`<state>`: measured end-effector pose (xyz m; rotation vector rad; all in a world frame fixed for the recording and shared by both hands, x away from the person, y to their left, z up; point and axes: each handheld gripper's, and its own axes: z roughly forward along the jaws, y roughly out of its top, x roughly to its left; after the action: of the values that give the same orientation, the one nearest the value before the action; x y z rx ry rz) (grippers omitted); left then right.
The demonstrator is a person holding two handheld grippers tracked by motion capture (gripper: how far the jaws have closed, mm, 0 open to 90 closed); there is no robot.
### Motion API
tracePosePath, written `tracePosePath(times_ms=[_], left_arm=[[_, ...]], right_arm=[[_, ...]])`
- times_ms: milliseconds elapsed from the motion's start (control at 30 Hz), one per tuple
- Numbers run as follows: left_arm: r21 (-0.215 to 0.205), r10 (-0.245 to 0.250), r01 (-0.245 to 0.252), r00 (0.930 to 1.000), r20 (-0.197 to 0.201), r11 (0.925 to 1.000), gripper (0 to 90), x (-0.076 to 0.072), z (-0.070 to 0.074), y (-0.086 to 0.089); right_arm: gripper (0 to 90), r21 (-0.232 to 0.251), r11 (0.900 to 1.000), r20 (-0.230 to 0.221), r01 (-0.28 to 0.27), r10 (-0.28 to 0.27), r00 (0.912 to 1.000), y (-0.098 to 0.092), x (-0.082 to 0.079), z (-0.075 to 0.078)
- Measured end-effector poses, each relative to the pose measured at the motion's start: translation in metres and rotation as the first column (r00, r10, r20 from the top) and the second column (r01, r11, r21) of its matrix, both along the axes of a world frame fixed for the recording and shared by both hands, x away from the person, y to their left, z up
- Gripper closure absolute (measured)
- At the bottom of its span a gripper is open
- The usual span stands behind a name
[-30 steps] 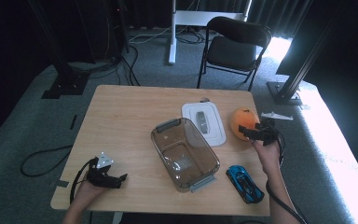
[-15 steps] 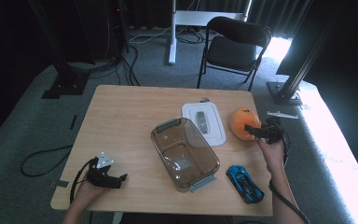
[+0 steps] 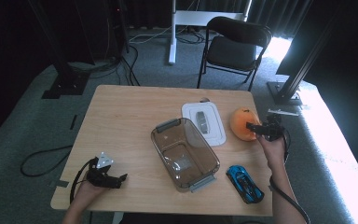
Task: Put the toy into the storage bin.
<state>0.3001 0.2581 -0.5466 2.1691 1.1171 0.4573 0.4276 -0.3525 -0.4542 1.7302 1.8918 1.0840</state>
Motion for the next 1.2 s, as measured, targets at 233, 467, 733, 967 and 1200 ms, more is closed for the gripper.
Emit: tracePosePath(times_ms=[233, 467, 733, 967, 1200], left_arm=[[-0.001, 0.001, -0.001, 1.0, 0.0, 1.0, 1.0, 0.0, 0.0, 0.0], [0.0, 0.0, 0.0, 1.0, 0.0, 1.0, 1.0, 0.0, 0.0, 0.0], [0.0, 0.0, 0.0, 1.0, 0.0, 1.0, 1.0, 0.0, 0.0, 0.0], [0.0, 0.0, 0.0, 1.0, 0.0, 1.0, 1.0, 0.0, 0.0, 0.0], [0.0, 0.0, 0.0, 1.0, 0.0, 1.0, 1.0, 0.0, 0.0, 0.0]], right_arm=[[14.0, -0.015, 1.0, -0.02, 0.0, -0.001, 0.9998, 0.002, 0.009, -0.004], [14.8, -0.034, 0.999, -0.052, 0.014, -0.015, 0.9985, 0.002, 0.019, -0.011], [14.9, -0.045, 0.999, -0.074, 0.03, -0.034, 0.9967, 0.004, 0.024, -0.017], [15.2, -0.079, 0.996, -0.101, 0.033, -0.04, 0.9941, 0.007, 0.025, -0.024], [15.7, -0.081, 0.996, -0.12, 0.021, -0.03, 0.9923, 0.008, 0.023, -0.032]])
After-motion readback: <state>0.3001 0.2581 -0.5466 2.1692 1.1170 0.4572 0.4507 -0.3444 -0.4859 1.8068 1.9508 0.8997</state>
